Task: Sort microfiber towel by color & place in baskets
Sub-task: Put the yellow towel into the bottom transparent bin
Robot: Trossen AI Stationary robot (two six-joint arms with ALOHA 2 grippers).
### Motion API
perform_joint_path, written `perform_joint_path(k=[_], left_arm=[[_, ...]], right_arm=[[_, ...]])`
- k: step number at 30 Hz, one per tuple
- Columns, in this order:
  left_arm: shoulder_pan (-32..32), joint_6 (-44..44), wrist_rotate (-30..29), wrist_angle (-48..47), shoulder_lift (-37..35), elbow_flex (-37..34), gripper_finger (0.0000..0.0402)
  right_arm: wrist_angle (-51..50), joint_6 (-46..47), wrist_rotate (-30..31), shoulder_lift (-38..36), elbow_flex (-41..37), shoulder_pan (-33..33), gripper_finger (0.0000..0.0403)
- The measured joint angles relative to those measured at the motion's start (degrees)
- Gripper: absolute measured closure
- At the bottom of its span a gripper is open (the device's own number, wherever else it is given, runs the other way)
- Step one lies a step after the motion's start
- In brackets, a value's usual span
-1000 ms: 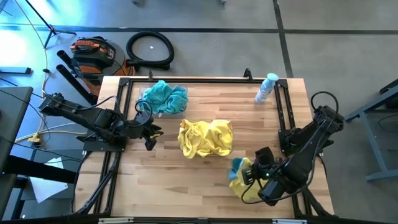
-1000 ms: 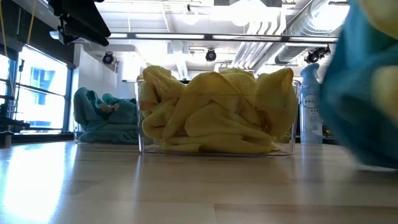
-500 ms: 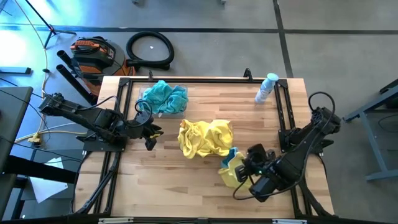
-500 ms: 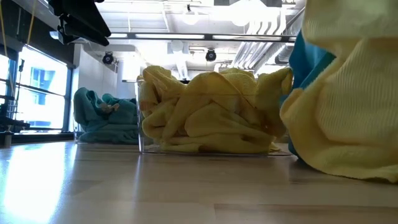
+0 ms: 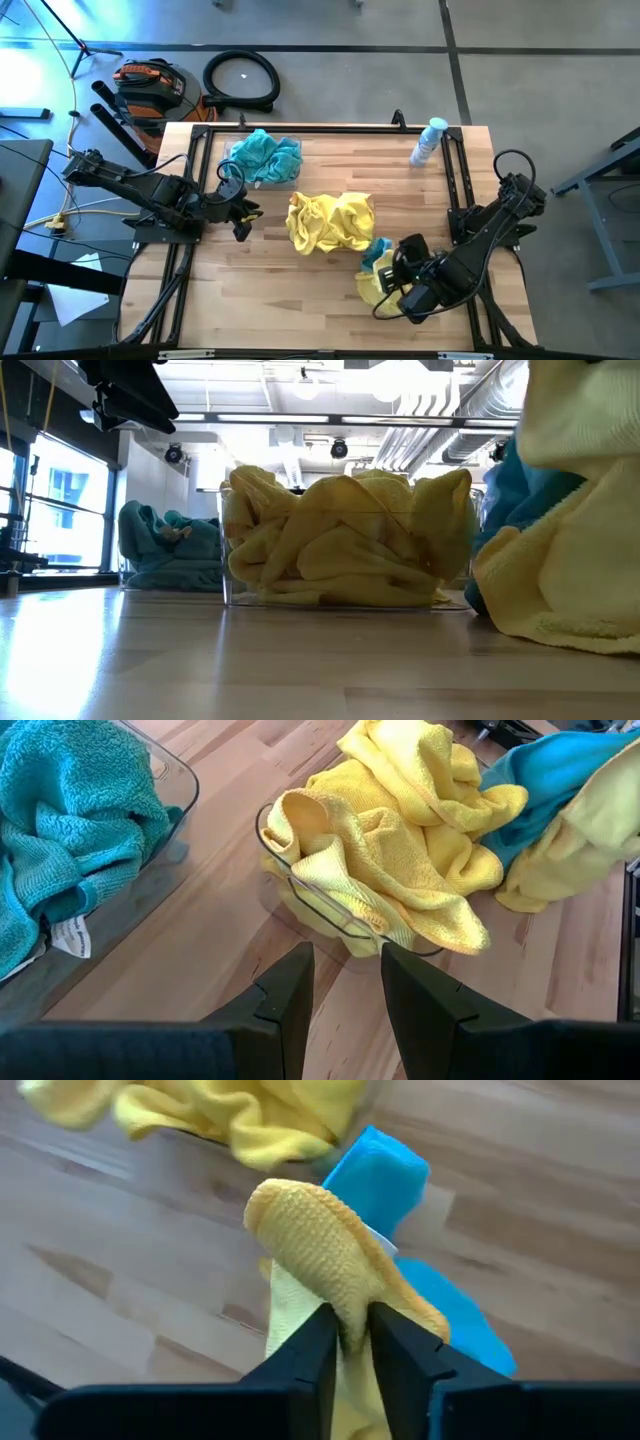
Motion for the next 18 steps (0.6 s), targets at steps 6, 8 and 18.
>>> perform_joint_path(k=[6,8,18], left_arm=[[0.00,-0.52,0.00,0.00,0.00,0.00,0.0291],[-0.01,-0.55,0.00,0.02,0.00,0.00,0.0291],[-0.02,-1.33,0.02,0.02,0.00,0.00,0.0291]], right_arm=[[-4.98,7.83,-3.75,0.00,0.00,1.69,0.0310],[-5.24,8.17,-3.71,0.00,0.00,2.45,0.0305],[-2.09,9.90,-4.55,0.00,0.00,3.20,0.0339]])
